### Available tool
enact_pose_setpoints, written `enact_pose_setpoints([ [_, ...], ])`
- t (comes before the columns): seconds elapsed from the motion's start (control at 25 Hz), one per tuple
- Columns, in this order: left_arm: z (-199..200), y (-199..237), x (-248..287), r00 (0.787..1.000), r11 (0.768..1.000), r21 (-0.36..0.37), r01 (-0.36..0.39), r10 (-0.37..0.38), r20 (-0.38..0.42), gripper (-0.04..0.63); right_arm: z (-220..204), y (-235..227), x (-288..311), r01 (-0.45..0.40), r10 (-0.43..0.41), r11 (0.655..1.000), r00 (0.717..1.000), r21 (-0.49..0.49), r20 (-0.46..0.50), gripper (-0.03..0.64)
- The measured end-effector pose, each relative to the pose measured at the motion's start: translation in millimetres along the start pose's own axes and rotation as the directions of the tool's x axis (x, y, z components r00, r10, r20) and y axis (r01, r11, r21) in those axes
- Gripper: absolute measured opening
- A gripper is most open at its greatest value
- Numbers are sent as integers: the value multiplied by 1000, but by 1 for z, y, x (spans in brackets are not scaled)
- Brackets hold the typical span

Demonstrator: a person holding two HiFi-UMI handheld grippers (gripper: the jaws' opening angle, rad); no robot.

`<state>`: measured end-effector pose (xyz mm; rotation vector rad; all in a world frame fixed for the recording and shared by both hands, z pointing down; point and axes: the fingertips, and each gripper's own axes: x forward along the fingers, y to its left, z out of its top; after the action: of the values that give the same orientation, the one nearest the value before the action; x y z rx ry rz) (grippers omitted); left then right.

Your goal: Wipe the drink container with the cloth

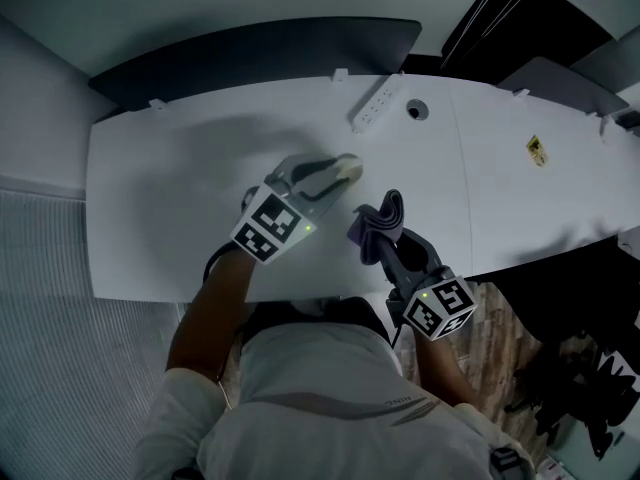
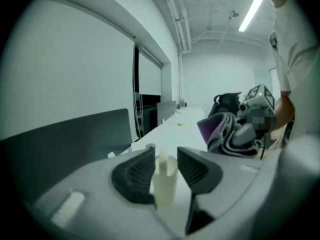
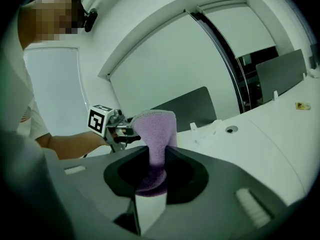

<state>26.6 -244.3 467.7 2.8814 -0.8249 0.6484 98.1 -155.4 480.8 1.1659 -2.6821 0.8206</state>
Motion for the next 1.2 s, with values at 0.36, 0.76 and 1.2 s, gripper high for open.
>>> enact_pose_setpoints([
  [0.36,-20,3,34,984,993,36,112,-105,-143,133,-33,3,21,12,-7,997,998,78,-67,92],
  [0.76,-27,1,39,972,988,11,151,-146,-186,69,-78,29,67,-183,205,978,930,99,-304,92],
  [1.2,-27,2,40,965,986,6,169,-164,-206,69,-55,1,130,-143,186,974,947,176,-261,92],
])
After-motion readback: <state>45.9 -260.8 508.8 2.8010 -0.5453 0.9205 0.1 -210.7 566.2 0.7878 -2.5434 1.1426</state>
